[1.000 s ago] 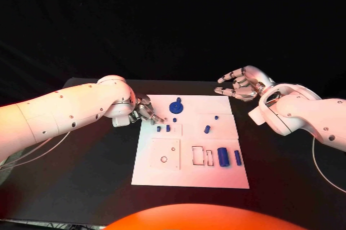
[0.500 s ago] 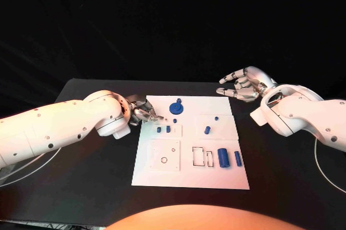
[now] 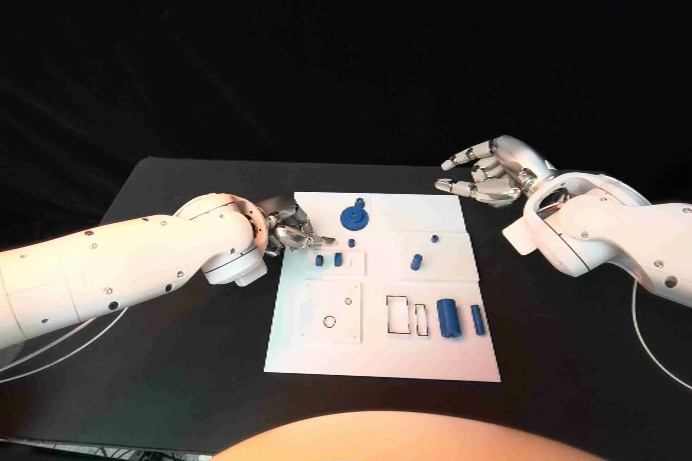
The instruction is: Assemble the parts on the task board
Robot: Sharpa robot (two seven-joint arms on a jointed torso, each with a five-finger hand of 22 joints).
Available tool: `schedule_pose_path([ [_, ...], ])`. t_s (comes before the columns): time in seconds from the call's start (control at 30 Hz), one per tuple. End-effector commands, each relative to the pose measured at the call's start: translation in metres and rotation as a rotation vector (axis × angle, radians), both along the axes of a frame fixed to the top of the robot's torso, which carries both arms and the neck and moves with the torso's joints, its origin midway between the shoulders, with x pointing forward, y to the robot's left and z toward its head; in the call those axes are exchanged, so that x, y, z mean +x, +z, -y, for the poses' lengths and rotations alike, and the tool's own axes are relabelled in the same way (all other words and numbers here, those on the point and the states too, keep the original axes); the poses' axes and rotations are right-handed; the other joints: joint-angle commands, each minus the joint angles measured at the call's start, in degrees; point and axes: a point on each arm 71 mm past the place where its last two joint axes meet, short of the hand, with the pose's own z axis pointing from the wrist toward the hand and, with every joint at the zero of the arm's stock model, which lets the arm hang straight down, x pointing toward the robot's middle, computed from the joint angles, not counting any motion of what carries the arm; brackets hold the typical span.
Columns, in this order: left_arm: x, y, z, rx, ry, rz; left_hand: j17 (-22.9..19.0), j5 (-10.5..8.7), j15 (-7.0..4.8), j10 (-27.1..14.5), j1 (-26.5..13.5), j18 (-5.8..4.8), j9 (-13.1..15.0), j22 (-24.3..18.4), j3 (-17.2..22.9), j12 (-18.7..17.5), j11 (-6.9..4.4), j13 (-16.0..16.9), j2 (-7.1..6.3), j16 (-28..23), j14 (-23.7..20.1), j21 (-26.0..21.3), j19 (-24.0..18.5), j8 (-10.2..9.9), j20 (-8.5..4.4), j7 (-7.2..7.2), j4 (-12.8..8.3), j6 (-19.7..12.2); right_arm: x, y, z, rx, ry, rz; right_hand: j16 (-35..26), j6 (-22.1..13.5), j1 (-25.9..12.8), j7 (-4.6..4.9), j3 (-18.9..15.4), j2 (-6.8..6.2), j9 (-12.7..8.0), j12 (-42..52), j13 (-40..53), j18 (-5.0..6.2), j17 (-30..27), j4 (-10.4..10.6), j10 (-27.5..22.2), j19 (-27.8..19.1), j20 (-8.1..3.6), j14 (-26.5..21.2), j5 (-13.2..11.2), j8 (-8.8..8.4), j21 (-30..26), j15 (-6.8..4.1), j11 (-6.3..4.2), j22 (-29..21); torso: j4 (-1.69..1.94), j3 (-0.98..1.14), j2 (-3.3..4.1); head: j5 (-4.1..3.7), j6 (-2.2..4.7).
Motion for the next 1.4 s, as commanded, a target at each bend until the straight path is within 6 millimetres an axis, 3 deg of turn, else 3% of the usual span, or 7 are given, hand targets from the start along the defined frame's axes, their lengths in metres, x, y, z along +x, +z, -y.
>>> schedule_pose_path([
  [0.03, 0.0, -0.003, 0.0, 0.07, -0.033, -0.009, 6.97, 0.31, -0.02, 0.65, -0.16, -0.07, 0.02, 0.38, -0.43, 0.45, 0.06, 0.43, 0.33, 0.27, 3.27, 0.5, 0.54, 0.39, -0.07, -0.41, -0.03, 0.08, 0.0, 0.0, -0.001, -0.007, 0.015, 0.009, -0.22, -0.04, -0.66, -0.01, -0.36, -0.09, -0.06, -0.25, 3.15, 1.03, 9.85, -0.1, -0.41, -0.29, -0.18, 4.83, 0.29, 0.3, -0.3, -0.33, -0.03, 6.42, 0.0, 0.05, 0.08, -0.01, -0.1],
  [0.43, -0.002, -0.007, 0.007, 0.086, -0.071, -0.05, 8.94, 0.34, -0.51, 2.26, 1.62, -0.53, -0.03, 2.45, -0.74, 2.27, -0.53, 2.48, 1.35, 1.56, 4.01, 1.89, 1.96, 1.93, -0.35, -1.07, -0.13, 0.88, 0.0, 0.0, -0.002, -0.007, 0.016, 0.008, -0.23, -0.03, -0.6, -0.02, -0.32, -0.06, -0.1, -0.2, 3.18, 1.02, 9.82, -0.13, -0.37, -0.25, -0.18, 4.82, 0.33, 0.34, -0.27, -0.34, -0.04, 6.46, -0.04, 0.06, 0.03, -0.1, -0.32],
  [1.4, 0.0, -0.014, 0.011, 0.1, -0.088, -0.093, 9.56, 0.35, -0.86, 2.76, 5.25, -0.68, -1.14, 3.22, 2.71, 2.69, -0.93, 2.67, 2.54, 1.98, 4.22, 2.41, 2.35, 2.49, -0.7, -1.46, -0.24, 0.85, -0.001, -0.001, -0.002, -0.007, 0.016, 0.006, -0.23, -0.03, -0.55, -0.03, -0.3, -0.05, -0.12, -0.18, 3.18, 1.02, 9.83, -0.15, -0.36, -0.25, -0.19, 4.83, 0.35, 0.36, -0.3, -0.34, -0.04, 6.46, -0.03, 0.05, 0.08, -0.22, -0.47],
])
